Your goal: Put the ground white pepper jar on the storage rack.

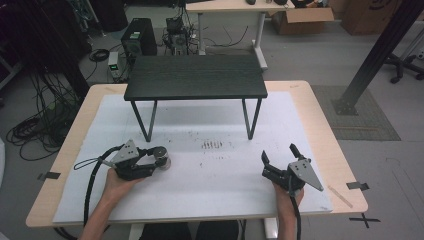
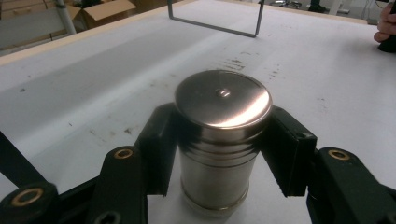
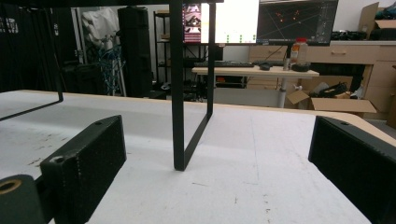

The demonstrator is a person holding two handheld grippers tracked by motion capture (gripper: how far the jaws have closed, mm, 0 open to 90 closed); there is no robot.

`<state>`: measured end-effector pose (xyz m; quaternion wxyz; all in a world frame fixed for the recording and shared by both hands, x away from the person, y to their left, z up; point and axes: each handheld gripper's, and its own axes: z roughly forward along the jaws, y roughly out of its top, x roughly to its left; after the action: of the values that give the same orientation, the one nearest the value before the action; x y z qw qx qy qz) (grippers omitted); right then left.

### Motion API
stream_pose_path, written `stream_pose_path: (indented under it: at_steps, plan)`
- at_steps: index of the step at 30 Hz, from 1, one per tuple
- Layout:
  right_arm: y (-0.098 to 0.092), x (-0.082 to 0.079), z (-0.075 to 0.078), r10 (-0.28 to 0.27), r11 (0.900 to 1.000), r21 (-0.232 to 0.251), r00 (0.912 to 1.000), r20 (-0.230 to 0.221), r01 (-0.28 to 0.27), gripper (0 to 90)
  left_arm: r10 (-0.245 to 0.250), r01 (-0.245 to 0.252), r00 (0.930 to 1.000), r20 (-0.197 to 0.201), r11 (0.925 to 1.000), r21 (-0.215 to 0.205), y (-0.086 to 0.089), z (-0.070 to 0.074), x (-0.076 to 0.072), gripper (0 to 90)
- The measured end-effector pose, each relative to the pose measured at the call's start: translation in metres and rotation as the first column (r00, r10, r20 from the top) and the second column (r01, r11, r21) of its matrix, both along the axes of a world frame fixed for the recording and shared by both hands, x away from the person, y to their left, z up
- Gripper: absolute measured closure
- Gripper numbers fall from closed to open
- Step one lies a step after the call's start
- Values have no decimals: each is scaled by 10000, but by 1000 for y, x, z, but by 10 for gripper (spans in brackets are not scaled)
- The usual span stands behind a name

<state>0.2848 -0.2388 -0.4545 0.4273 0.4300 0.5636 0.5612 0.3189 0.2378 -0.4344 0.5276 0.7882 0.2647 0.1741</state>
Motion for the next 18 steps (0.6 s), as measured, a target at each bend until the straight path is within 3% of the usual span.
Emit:
stream_pose_path:
  at_steps: [11,18]
  plan:
    - [0,0,0,5,10000,-2,10000,-7,-5,38,-205,205,9998,-5,9998,-11,0,24,-5,491]
    - [0,0,0,3,10000,4,10000,-1,-3,38,-242,242,9994,-232,9997,-3,-2,36,-4,491]
